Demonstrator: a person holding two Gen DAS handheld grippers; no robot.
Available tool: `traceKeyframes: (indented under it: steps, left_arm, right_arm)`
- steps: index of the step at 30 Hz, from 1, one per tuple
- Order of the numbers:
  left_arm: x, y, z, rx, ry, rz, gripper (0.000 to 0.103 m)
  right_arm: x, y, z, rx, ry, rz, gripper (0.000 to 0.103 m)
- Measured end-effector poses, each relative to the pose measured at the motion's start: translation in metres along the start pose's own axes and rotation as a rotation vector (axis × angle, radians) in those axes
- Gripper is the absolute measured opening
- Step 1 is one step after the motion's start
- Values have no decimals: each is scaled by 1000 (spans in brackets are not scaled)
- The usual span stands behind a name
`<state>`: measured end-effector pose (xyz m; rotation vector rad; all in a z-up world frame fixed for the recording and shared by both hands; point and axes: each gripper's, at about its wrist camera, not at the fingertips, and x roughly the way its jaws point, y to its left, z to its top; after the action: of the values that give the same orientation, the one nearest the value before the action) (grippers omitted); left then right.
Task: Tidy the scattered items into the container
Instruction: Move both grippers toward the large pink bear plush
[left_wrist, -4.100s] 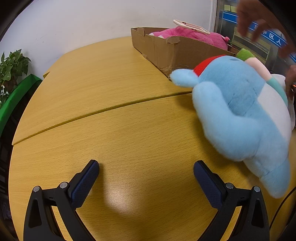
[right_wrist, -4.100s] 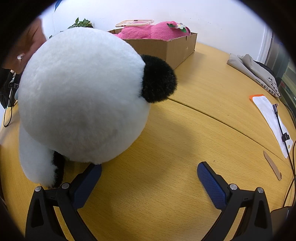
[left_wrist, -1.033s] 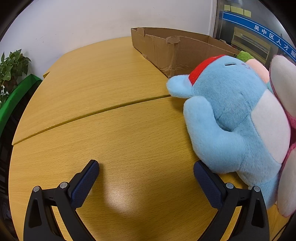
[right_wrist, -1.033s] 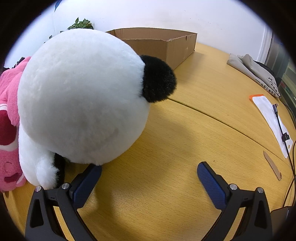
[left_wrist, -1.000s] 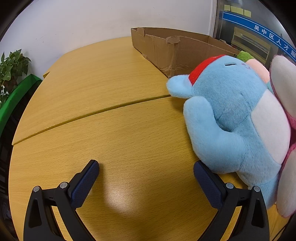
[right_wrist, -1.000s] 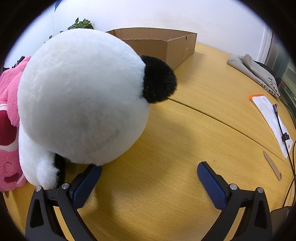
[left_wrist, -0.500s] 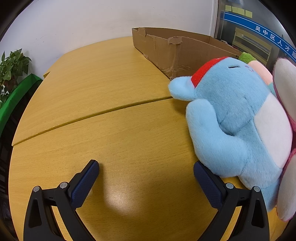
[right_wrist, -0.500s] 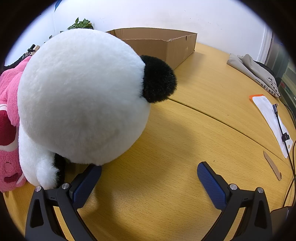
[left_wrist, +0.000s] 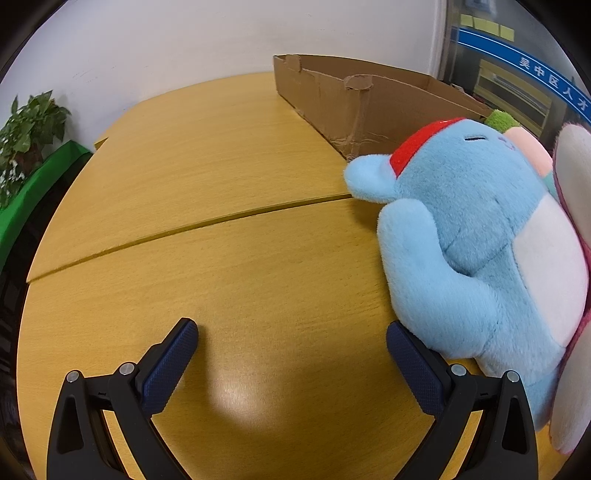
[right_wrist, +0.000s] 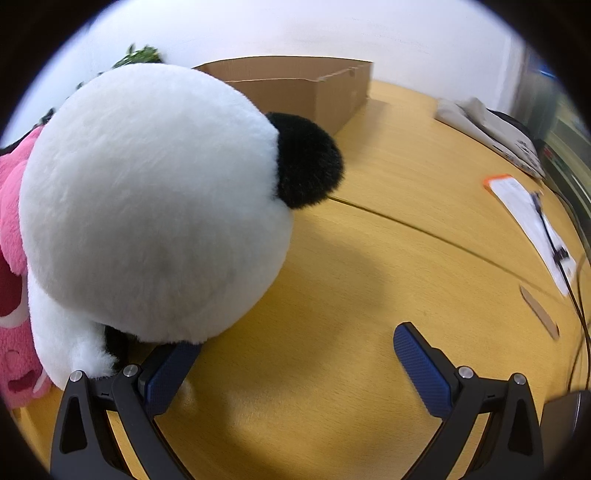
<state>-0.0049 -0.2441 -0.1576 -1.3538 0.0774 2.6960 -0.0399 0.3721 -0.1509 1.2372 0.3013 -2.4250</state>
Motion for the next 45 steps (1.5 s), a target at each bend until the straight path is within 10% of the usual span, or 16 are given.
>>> traceKeyframes:
  steps: [4,11,18,26,45]
  left_arm:
    - [-15,-3,-12,-39,21,39,103]
    - [-141,-38,-17,-289,-227,298,103]
    - [-204,-148,-30,-243,-308,160,103]
    - [-204,-236,-48,-128,-276,98,103]
    - [-190,-273,-42,-107,-285,110,103]
  right_arm:
    - [-19,4,-16,121,31,-149,102]
    - [-116,62,-29,291,-181,-213,102]
    - [-165,160,-3,389,-377,-119,102]
    - [-160,223,-9,355,-299,-169,102]
    - [-167,252,-18,304,-297,-203,102]
